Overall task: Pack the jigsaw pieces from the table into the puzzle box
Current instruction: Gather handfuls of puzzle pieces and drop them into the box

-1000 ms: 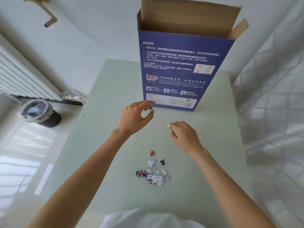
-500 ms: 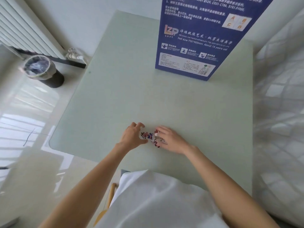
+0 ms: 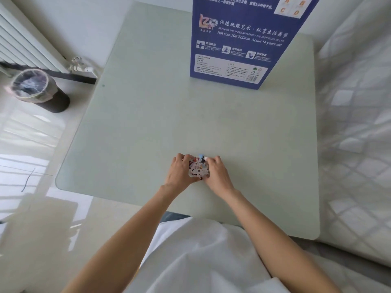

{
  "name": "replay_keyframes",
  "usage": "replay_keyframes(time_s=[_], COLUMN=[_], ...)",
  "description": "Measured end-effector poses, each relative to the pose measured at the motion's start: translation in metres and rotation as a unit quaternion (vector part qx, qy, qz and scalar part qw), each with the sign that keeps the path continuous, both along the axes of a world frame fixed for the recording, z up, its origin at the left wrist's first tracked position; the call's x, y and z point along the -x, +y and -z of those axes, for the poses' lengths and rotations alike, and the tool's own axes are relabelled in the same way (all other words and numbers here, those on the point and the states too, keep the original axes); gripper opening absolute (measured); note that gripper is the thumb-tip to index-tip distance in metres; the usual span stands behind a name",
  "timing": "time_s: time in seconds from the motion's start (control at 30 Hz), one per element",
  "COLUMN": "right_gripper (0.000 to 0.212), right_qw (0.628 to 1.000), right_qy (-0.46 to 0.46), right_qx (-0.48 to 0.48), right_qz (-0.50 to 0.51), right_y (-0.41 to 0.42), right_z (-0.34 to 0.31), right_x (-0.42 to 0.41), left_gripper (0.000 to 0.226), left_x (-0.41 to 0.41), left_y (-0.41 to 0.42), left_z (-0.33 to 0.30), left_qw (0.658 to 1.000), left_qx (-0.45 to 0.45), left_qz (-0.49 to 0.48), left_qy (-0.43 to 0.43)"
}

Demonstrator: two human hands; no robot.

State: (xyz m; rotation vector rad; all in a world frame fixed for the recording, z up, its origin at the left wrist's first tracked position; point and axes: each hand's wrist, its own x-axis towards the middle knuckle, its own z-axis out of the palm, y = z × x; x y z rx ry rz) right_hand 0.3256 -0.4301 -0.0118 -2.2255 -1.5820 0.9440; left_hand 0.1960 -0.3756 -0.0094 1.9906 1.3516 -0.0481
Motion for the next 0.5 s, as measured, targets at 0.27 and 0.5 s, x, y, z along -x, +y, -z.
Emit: replay_keyframes(time_s=[0.27,0.5], right_gripper=[0.065,0.069], right_qw=[0.998,0.99], right_qy=[-0.035,-0.049], right_qx=[0.003,0.025], right_qz=[-0.047,-0.132], right_y=[-0.001,0.015], right_z=[-0.001,-0.005], right_x=[-0.021,-0.008], left_gripper=[0.065,0.056], left_x=[0.0,0.001], left_y=[0.003,0.001], left_z=[0.002,0.004], left_qw=[1.0,1.0], left_qx=[-0.002,-0.002], left_qz=[-0.003,0.013], left_qy=[-0.018,-0.027])
